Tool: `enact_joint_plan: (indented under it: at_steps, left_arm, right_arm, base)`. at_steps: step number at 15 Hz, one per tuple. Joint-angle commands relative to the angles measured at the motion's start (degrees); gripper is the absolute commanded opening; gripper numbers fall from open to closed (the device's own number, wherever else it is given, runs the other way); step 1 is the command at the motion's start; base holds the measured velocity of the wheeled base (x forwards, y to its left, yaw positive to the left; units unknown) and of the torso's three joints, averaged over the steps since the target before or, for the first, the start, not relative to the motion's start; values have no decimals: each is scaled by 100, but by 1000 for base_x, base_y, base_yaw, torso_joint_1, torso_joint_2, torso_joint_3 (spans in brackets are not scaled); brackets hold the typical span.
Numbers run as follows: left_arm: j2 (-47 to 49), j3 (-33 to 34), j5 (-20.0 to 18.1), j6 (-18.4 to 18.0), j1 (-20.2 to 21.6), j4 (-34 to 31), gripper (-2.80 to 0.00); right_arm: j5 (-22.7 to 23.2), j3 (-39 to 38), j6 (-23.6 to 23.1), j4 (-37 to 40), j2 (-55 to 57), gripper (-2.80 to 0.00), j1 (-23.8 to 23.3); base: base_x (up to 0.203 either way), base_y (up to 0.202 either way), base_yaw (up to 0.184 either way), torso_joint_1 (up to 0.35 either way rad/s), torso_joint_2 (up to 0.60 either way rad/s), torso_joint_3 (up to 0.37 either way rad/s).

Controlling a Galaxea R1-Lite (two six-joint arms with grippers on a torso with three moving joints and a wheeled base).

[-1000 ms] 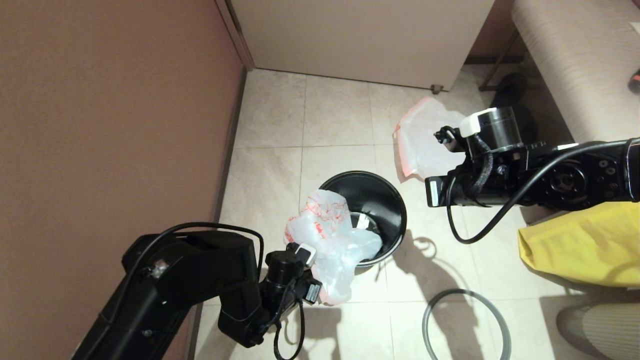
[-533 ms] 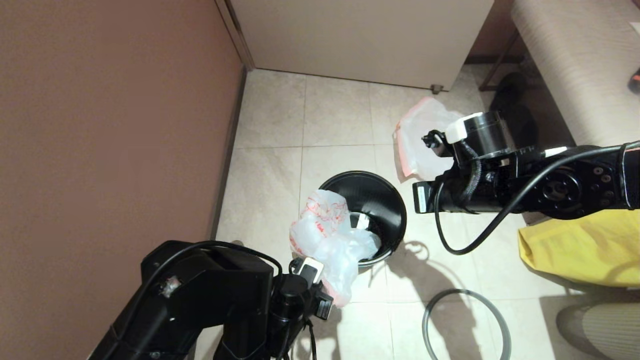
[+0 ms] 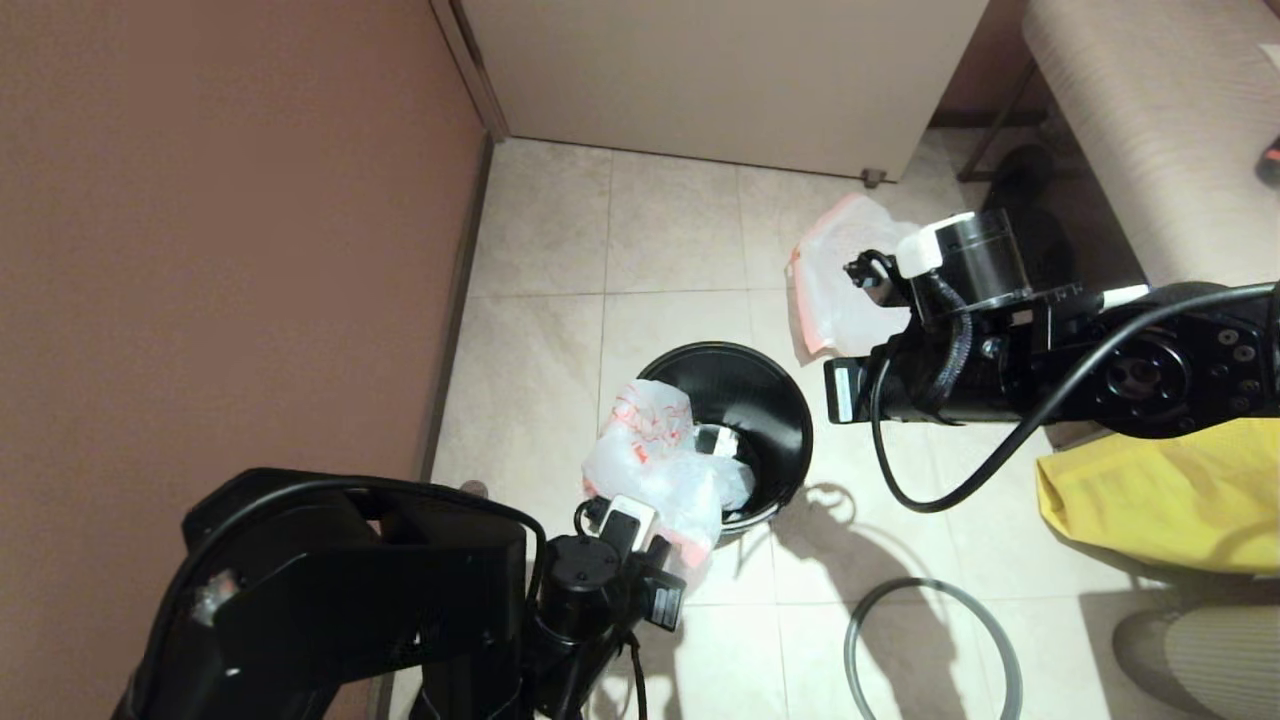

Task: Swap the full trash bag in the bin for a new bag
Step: Put the new garbage bag on the trash can

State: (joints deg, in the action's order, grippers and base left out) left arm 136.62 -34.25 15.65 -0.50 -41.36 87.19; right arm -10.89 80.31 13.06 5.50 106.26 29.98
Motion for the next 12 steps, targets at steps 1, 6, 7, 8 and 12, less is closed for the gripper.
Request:
enact_joint_plan:
  at_steps: [1,6,7,8,12]
  left_arm:
    - [-297,-186,8,-3,24,-60,-280]
    - [-521,-1395,26,17,205,-1236,-280]
    - [-526,-1591,26,122,255,-1719,-280]
    - [-481,-1670,26,274,277,-1841,-280]
    - [-370,-2459,103,331,333,-2175,-280]
  right_arm:
    - [8,-7,4,31,-79,-280,-54]
    - [60,-45,48,34,-109,-280,-133]
    - [60,-84,79,34,-123,-280,-141]
    - [67,-86,83,39,-132,-280,-191]
    - [141,-98,147,13,-152,-280,-337]
  base:
    - [0,0,0,0,0,0]
    - [0,0,0,0,0,0]
    - [0,0,0,0,0,0]
    - [0,0,0,0,0,0]
    - [0,0,0,0,0,0]
